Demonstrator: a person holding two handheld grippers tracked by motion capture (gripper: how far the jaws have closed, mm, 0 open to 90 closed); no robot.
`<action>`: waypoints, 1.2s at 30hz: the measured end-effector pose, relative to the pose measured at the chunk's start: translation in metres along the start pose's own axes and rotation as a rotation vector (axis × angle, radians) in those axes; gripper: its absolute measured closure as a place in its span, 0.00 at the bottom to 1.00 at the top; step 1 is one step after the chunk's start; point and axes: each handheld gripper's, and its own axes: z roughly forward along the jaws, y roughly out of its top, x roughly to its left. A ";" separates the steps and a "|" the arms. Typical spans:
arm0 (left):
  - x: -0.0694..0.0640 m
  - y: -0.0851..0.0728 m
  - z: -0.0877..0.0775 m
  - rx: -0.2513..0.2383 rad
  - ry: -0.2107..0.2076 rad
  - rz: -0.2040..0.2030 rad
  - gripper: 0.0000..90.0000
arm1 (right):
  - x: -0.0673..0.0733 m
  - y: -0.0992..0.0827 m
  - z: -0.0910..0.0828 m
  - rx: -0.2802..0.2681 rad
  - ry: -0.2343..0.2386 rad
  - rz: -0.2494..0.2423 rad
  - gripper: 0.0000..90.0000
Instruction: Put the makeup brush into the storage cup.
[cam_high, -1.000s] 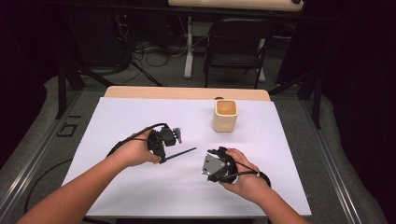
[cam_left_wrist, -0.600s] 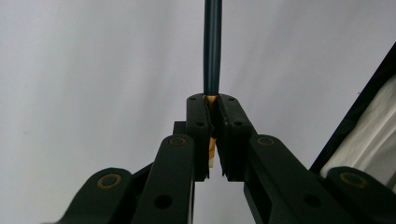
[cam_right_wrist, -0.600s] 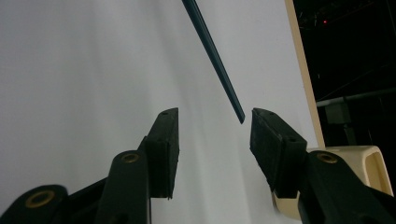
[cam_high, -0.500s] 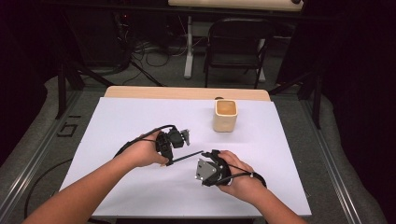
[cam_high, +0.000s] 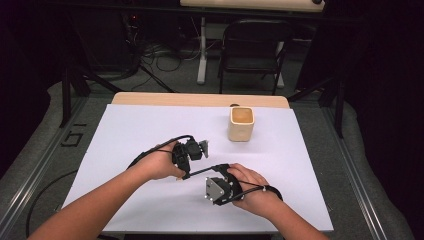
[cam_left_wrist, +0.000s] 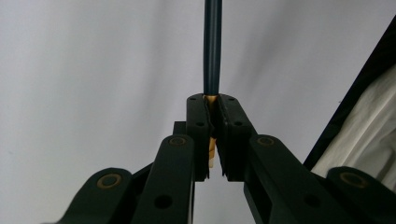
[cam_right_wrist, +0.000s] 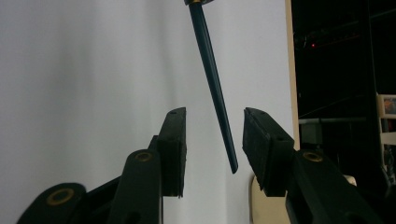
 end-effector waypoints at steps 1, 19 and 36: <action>-0.001 0.001 0.000 0.002 0.000 0.001 0.94 | 0.001 0.000 0.000 -0.002 -0.002 -0.007 0.68; -0.006 0.008 0.005 0.011 -0.017 0.003 0.94 | 0.008 0.007 0.008 0.027 -0.021 -0.130 0.73; -0.008 0.013 0.005 0.016 -0.042 -0.014 0.94 | 0.015 0.014 0.015 0.013 -0.047 -0.176 0.77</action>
